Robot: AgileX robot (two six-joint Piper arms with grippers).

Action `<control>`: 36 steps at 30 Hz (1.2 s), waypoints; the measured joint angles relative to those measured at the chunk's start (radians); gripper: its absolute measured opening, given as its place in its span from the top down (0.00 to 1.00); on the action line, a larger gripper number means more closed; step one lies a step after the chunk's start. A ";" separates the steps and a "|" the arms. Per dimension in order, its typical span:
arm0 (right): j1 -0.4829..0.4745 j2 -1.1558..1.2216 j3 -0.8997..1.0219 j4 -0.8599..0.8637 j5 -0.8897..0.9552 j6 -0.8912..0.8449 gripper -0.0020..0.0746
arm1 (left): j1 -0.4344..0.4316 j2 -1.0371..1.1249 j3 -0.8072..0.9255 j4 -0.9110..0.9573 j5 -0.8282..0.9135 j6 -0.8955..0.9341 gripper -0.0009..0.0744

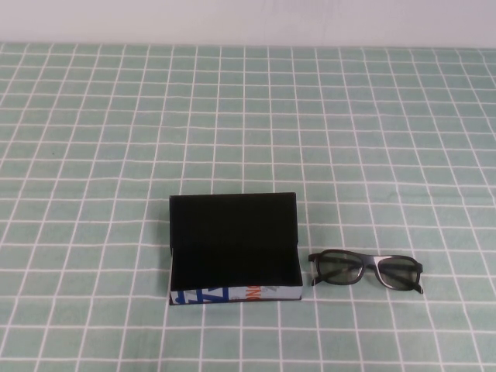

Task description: Return glasses to glasses case

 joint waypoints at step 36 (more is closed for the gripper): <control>0.340 1.360 -0.963 0.002 1.465 -0.907 0.99 | 0.000 0.000 0.000 0.000 0.000 0.000 0.99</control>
